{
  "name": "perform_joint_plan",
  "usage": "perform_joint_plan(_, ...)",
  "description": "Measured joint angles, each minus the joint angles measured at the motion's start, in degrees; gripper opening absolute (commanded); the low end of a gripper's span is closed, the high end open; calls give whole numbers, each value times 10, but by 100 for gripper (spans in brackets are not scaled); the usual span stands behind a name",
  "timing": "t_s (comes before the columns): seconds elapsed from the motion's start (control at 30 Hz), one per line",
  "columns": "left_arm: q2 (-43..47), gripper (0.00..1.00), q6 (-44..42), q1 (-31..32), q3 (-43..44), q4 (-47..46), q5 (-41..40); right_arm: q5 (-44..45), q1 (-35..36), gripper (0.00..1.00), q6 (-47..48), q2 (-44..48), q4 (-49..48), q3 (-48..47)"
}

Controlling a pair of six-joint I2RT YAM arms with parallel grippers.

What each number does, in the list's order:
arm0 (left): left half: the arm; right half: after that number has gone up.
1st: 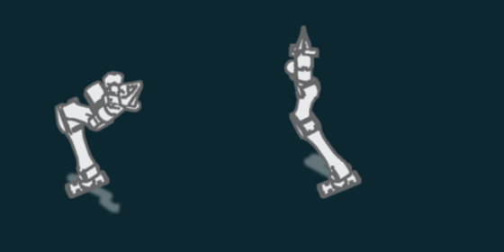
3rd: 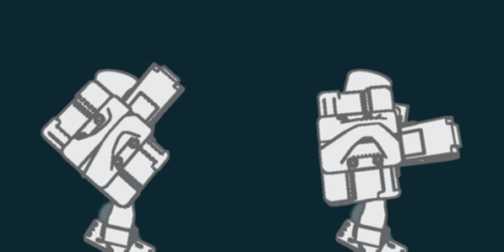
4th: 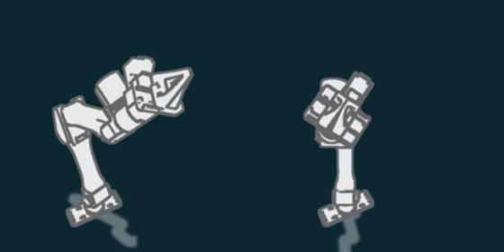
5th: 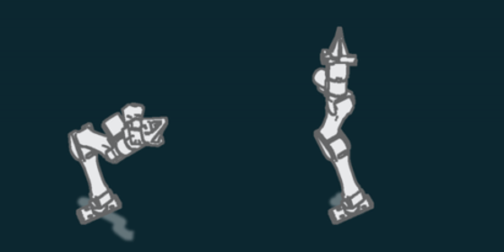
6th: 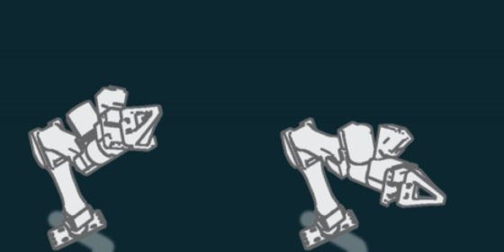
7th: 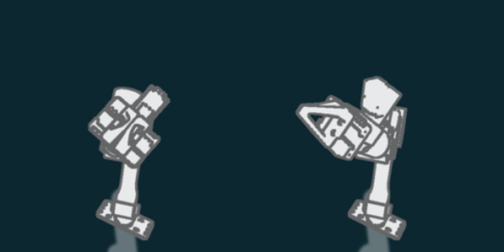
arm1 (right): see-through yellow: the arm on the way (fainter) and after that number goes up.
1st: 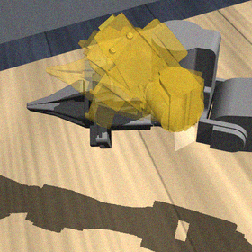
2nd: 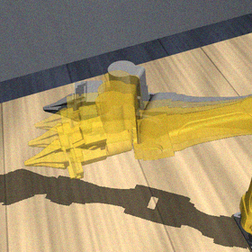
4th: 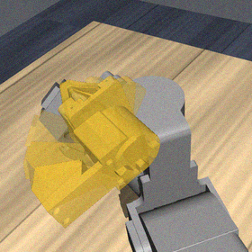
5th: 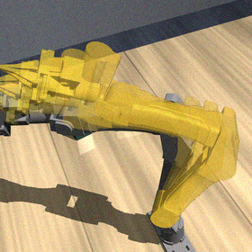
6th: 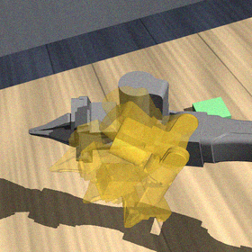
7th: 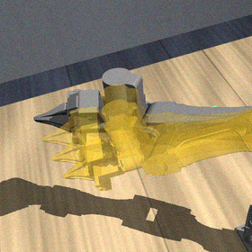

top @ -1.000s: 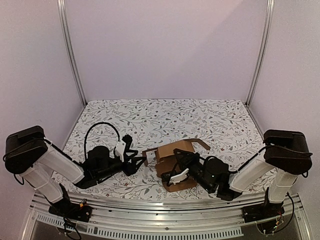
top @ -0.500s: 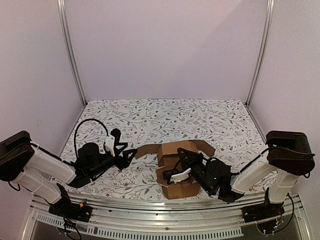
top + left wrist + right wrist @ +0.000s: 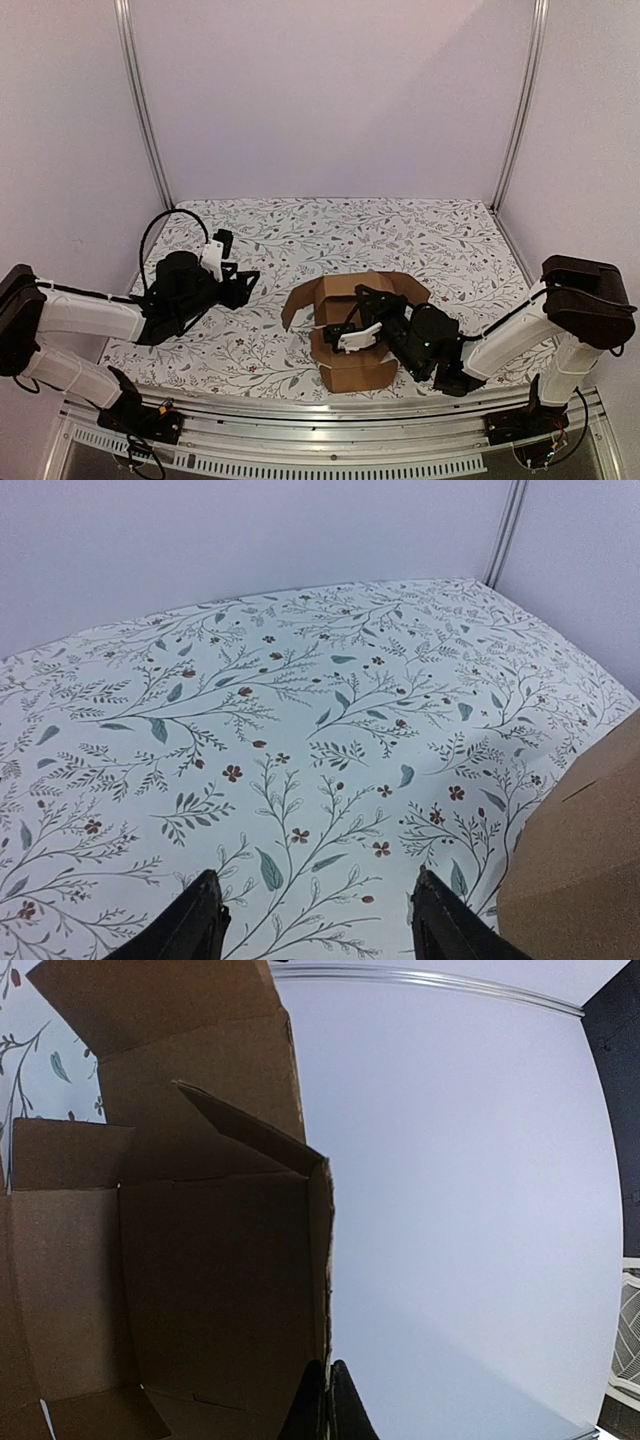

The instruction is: Fold the paper box

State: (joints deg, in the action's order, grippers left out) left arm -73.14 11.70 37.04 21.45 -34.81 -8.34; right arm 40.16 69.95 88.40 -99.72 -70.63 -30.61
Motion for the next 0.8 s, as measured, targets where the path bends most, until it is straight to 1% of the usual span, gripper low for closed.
perform_joint_plan(0.07, -38, 64, -6, 0, 33, 17, 25, -1, -1, 0, -9, 0, 6, 0)
perform_joint_plan(0.27, -210, 62, -42, 6, 170, 36, 120, -4, -9, 0, -32, 0, 29, 0)
perform_joint_plan(0.4, -285, 61, -71, 25, 215, 35, 174, -4, -10, 0, -36, -7, 17, 2)
perform_joint_plan(0.6, -326, 61, -94, 65, 218, 30, 235, -4, -10, 0, -16, -58, -37, 27)
perform_joint_plan(0.8, -327, 61, -102, 80, 216, 28, 247, -2, -10, 0, -10, -84, -50, 40)
